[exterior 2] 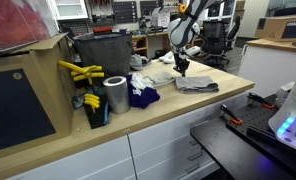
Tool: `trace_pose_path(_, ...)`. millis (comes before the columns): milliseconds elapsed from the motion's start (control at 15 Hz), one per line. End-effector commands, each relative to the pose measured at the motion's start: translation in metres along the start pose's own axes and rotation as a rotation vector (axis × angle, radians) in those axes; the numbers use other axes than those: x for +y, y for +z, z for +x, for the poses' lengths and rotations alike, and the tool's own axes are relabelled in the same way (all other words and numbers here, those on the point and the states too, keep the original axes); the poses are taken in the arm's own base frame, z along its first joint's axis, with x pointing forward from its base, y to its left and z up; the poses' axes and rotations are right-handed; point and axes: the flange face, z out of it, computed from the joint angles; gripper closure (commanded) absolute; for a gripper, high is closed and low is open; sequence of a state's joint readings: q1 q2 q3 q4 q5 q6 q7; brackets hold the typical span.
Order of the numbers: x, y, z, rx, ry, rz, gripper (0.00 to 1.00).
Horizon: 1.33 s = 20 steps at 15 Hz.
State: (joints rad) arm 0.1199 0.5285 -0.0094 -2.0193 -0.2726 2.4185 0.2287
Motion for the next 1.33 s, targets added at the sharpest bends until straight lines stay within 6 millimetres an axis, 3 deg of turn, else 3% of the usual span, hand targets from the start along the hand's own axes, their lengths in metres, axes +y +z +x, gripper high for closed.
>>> trace_pose_path(0,0.001,-0.005,-0.013,0.000,0.071,-0.010,1.00)
trace_pose_path(533,0.033,0.006,-0.021,0.002,0.129,-0.051,1.00)
trace_pose_path(1000,0.034,-0.034,-0.029,0.009,0.134,-0.014,1.00)
trace_pose_path(1267,0.034,-0.035,-0.046,-0.069,0.140,-0.017,1.00)
